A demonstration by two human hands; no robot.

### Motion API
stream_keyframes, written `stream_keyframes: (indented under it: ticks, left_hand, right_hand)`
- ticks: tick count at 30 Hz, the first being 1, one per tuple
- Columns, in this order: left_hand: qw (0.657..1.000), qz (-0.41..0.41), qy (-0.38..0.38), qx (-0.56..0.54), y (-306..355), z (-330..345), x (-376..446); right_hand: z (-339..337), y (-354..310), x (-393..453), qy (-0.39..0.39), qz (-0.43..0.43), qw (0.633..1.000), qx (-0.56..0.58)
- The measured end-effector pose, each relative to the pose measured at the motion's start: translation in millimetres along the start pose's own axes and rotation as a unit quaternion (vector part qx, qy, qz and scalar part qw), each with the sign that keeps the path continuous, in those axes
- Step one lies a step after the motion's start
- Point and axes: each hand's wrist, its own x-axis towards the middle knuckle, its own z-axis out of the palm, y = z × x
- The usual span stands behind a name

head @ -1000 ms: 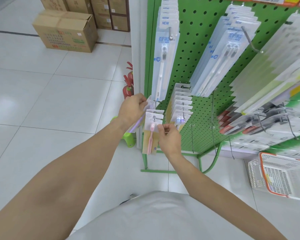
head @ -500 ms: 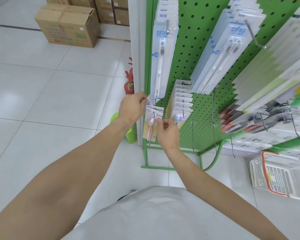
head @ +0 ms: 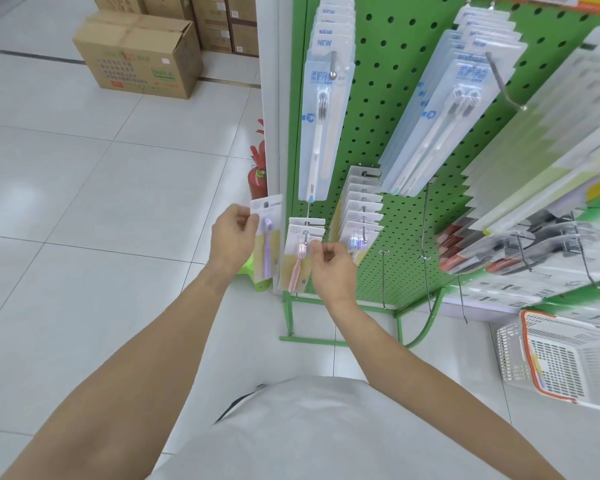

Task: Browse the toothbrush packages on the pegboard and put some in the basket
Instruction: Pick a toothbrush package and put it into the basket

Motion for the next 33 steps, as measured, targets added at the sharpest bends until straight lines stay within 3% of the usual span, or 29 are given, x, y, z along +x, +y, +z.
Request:
stream_keyframes:
  ticks: [3,10,14,21,28,33]
  left_hand:
    - [0.998,-0.049,0.014,-0.026,-22.4,-10.2,-20.4]
    - [0.979,-0.121,0.133,-0.095,-33.5,-22.2,-74.8]
    - [0.973,-0.123,0.133,-0.141,-19.5,-25.2,-84.7]
    - [0.961,-0.151,0.102,-0.210,0.4,-32.1,-86.3]
    - [0.950,-0.189,0.090,-0.232,7.1,-28.5,-91.9]
    - [0.950,-0.193,0.078,-0.233,13.4,-26.7,-95.0]
  right_hand:
    - [0.7,-4.2,-1.1,0.007,0.013,1.000,0.009]
    - [15.4,-10.2,-5.6,0.045,0.051,0.994,0.085]
    - [16.3,-17.4,-10.4,0.028,0.107,0.979,0.170]
    - [12.3,-5.1,-21.8,-0.019,0.174,0.962,0.211]
    - [7.3,-11.3,-27.6,-0.063,0.180,0.950,0.248]
    - [4.9,-21.2,-30.2,-0.092,0.134,0.941,0.296]
